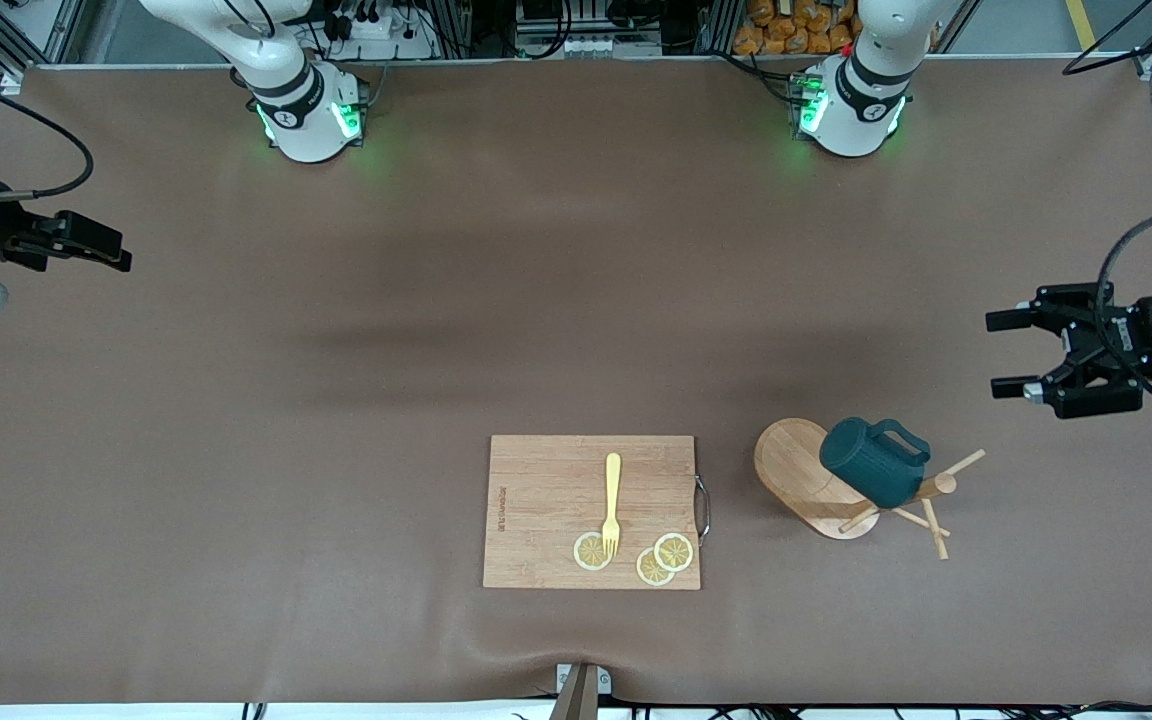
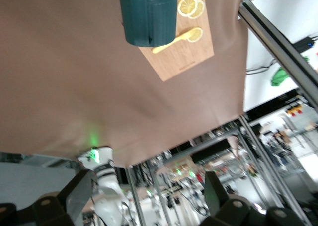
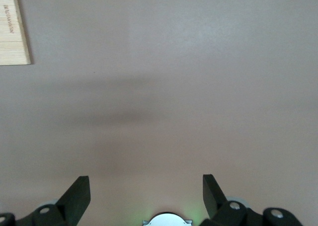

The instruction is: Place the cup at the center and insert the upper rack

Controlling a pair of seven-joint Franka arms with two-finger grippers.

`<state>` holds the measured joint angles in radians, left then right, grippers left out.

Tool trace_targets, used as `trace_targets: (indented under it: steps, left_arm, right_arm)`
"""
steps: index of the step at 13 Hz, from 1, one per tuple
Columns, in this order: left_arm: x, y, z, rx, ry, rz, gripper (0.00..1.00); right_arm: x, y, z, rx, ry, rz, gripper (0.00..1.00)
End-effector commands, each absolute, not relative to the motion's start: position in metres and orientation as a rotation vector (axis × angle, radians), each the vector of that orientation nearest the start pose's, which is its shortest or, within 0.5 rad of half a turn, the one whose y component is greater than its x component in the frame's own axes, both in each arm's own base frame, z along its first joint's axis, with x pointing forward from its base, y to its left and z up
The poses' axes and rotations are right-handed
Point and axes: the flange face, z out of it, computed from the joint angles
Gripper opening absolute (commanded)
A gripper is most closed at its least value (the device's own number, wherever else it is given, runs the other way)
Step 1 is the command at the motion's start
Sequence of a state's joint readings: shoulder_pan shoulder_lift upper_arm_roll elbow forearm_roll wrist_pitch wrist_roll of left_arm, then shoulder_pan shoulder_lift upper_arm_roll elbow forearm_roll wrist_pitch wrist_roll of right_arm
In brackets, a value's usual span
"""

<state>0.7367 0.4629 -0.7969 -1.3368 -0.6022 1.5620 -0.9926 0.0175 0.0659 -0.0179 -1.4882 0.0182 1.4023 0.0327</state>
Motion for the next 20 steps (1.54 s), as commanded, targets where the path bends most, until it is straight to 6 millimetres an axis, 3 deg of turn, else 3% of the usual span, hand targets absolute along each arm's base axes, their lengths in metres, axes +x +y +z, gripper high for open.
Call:
trace_targets:
  steps: [1,5,9,15,20]
  left_arm:
    - [0.631,-0.009,0.58,2.164,1.117,-0.602,1.0]
    - [0.614,-0.038,0.6,2.362,1.084,-0.499,1.0]
    - [0.597,-0.061,0.617,2.597,0.937,-0.37,1.0]
    - [0.58,-0.074,0.626,2.981,0.576,-0.186,1.0]
    - [0.582,-0.066,0.626,3.06,0.466,-0.139,1.0]
  right_arm:
    - [0.558,0.001,0.617,-3.143,0.069,0.241,1.0]
    - [0.558,0.003,0.617,-3.139,0.068,0.239,1.0]
    - [0.557,0.004,0.619,-3.139,0.063,0.236,1.0]
    - [0.557,0.008,0.624,-3.133,0.057,0.217,1.0]
    - [0.554,0.007,0.629,-3.132,0.049,0.202,1.0]
